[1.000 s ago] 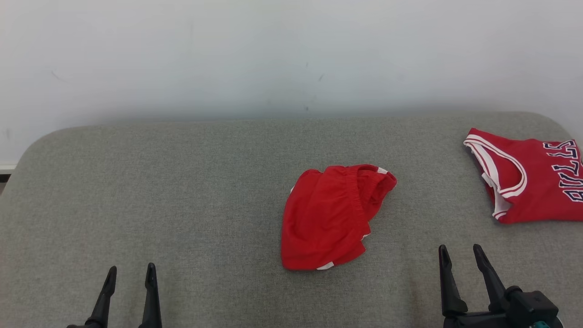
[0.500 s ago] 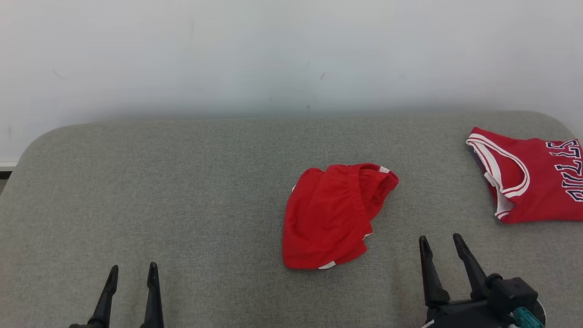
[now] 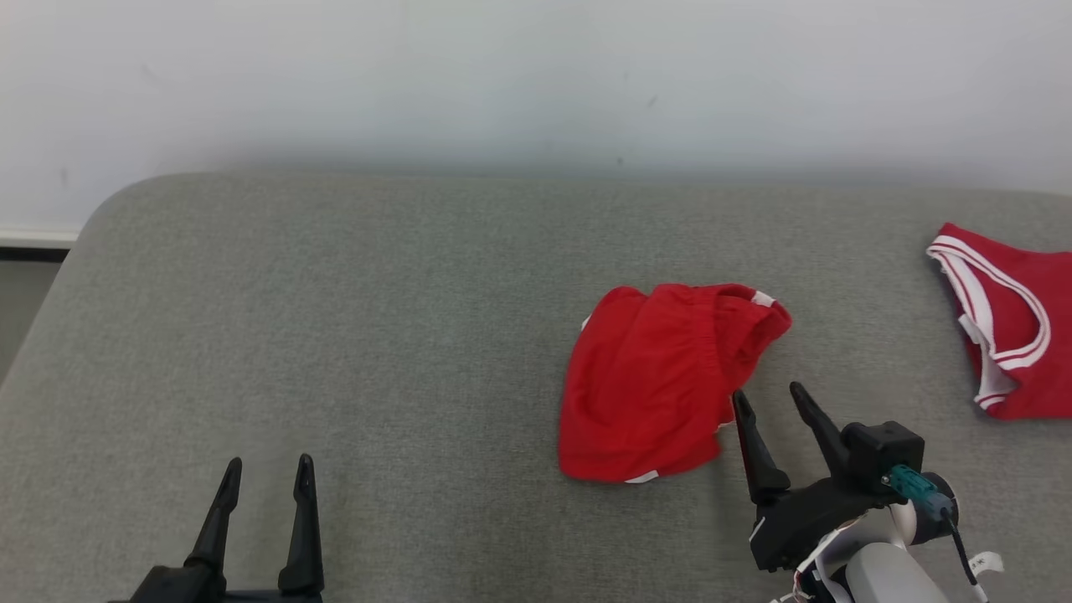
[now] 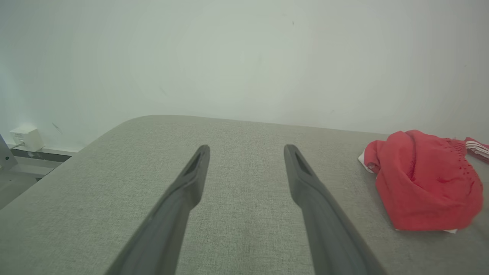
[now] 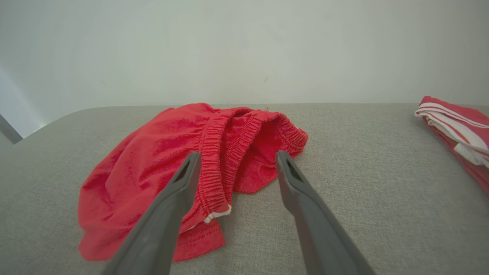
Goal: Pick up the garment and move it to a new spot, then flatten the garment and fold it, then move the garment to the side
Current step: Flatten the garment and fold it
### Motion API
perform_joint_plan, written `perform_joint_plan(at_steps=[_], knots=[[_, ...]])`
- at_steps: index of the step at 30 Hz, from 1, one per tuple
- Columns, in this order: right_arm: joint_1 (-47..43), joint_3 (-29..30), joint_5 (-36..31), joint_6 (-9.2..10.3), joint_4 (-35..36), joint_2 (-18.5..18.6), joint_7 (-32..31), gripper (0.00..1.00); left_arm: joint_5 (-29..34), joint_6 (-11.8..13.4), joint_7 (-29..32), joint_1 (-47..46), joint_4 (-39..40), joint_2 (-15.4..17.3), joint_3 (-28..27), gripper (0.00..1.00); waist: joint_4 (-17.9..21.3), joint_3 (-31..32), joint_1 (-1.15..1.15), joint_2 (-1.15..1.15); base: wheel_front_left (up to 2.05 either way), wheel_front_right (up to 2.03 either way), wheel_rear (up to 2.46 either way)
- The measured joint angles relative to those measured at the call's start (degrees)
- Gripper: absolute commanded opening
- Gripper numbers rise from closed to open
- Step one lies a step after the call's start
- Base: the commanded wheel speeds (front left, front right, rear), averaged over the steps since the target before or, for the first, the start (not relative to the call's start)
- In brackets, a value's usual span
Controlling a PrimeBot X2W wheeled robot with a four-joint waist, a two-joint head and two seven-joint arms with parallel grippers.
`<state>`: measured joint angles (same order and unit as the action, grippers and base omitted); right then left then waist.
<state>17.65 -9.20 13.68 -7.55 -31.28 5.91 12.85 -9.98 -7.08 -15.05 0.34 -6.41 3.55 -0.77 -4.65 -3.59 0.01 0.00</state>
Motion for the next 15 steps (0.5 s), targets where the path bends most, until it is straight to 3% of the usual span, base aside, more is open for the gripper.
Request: perform_joint_plan(at_steps=[9, 10, 11, 12, 15], knots=[[5.81, -2.77, 5.87, 0.0, -13.62, -0.32, 0.42, 1.0, -0.09, -0.04, 0.0, -1.72, -0.51, -0.33, 0.07, 1.0, -3.42, -2.52, 0.0, 0.0, 0.0, 0.0, 0.0], [5.81, -2.77, 5.87, 0.0, -13.62, -0.32, 0.42, 0.93, -0.09, -0.04, 0.0, -1.72, -0.51, -0.33, 0.07, 1.0, -3.42, -2.52, 0.0, 0.0, 0.0, 0.0, 0.0], [6.38, -3.25, 7.08, 0.0, -14.81, -0.55, 0.44, 0.56, -0.09, -0.05, 0.0, -1.93, -0.52, -0.36, 0.08, 1.0, -3.69, -2.78, 0.0, 0.0, 0.0, 0.0, 0.0], [6.91, -3.66, 8.48, 0.0, -15.96, -0.81, 0.44, 0.0, -0.1, -0.05, 0.0, -1.98, -0.59, -0.38, 0.1, 1.0, -3.94, -3.01, 0.0, 0.0, 0.0, 0.0, 0.0], [8.31, -4.77, 11.34, -0.01, -19.01, -1.36, 0.53, 0.0, -0.09, -0.07, 0.0, -2.45, -0.91, -0.4, -0.01, 1.0, -4.56, -3.54, 0.0, 0.0, 0.0, 0.0, 0.0]])
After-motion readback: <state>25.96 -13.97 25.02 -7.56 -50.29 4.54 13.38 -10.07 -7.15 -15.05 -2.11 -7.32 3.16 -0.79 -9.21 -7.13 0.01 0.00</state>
